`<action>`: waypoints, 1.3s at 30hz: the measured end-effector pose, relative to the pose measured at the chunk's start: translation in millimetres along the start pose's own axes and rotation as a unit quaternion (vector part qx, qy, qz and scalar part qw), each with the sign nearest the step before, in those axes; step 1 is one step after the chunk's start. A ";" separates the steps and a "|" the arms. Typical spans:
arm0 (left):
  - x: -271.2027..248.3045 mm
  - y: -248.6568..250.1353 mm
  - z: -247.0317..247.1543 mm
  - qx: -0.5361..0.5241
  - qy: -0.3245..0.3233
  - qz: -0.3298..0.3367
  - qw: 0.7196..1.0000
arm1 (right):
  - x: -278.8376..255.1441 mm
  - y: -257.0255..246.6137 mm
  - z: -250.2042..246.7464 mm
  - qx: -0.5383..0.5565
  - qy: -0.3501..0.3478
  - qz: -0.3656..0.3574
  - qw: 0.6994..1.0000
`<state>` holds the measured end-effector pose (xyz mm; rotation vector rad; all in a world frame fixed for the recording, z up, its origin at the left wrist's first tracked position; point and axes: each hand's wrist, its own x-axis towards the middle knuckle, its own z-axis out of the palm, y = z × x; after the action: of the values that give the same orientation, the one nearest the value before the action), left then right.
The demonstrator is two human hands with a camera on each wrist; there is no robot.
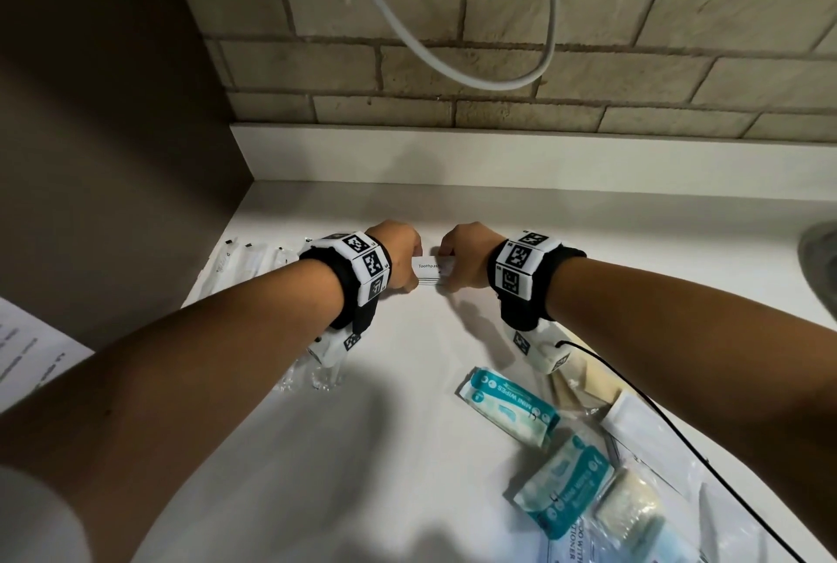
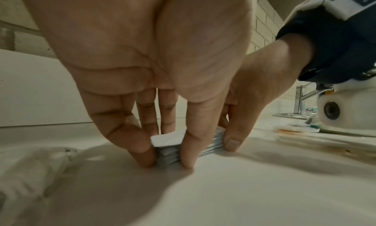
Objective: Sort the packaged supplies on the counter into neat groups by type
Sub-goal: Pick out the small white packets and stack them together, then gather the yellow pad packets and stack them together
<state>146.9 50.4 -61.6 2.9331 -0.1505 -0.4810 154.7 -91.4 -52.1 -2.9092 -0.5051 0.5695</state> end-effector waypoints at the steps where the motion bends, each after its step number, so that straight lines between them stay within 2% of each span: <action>1: 0.3 -0.4 0.7 0.002 0.001 0.000 1.000 | -0.3 0.1 0.0 -0.001 -0.001 -0.001 1.000; 8: -9.0 -1.4 -5.8 0.009 -0.005 0.012 1.000 | -14.9 5.7 -4.0 0.041 0.005 -0.018 0.999; 12: -24.9 9.2 -17.4 0.030 0.049 0.005 0.998 | -41.1 24.0 -11.5 0.089 0.019 -0.011 0.996; 14: -35.7 26.3 -22.2 0.017 0.059 0.018 0.998 | -64.0 40.0 -17.5 0.079 0.016 -0.009 0.997; 18: -51.8 78.2 -16.6 0.003 -0.013 0.081 0.997 | -117.6 77.7 -18.8 0.003 -0.044 0.021 0.999; 21: -65.8 115.8 1.1 0.008 -0.063 0.106 0.992 | -152.9 100.3 -8.4 -0.009 -0.103 0.060 0.993; 23: -74.3 134.3 16.3 0.009 -0.080 0.103 0.991 | -167.5 106.8 -0.7 -0.016 -0.106 0.064 0.992; 26: -77.5 152.1 31.6 0.000 -0.080 0.111 0.991 | -175.8 107.3 8.9 -0.039 -0.076 0.042 0.995; 31: -76.0 169.5 33.5 -0.024 -0.101 0.084 0.991 | -177.8 104.9 18.5 -0.042 -0.064 0.047 0.996; 35: -76.2 177.2 35.0 -0.025 -0.085 0.064 0.994 | -178.3 107.9 20.7 -0.023 -0.066 0.064 0.995; 39: -76.9 179.7 38.1 -0.111 -0.088 0.014 0.990 | -180.4 109.2 19.4 0.000 -0.070 0.062 0.996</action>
<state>49.0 -121.8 -41.4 2.6663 -0.1487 -0.7033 22.3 -255.1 -29.3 -2.9288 -0.3427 0.7944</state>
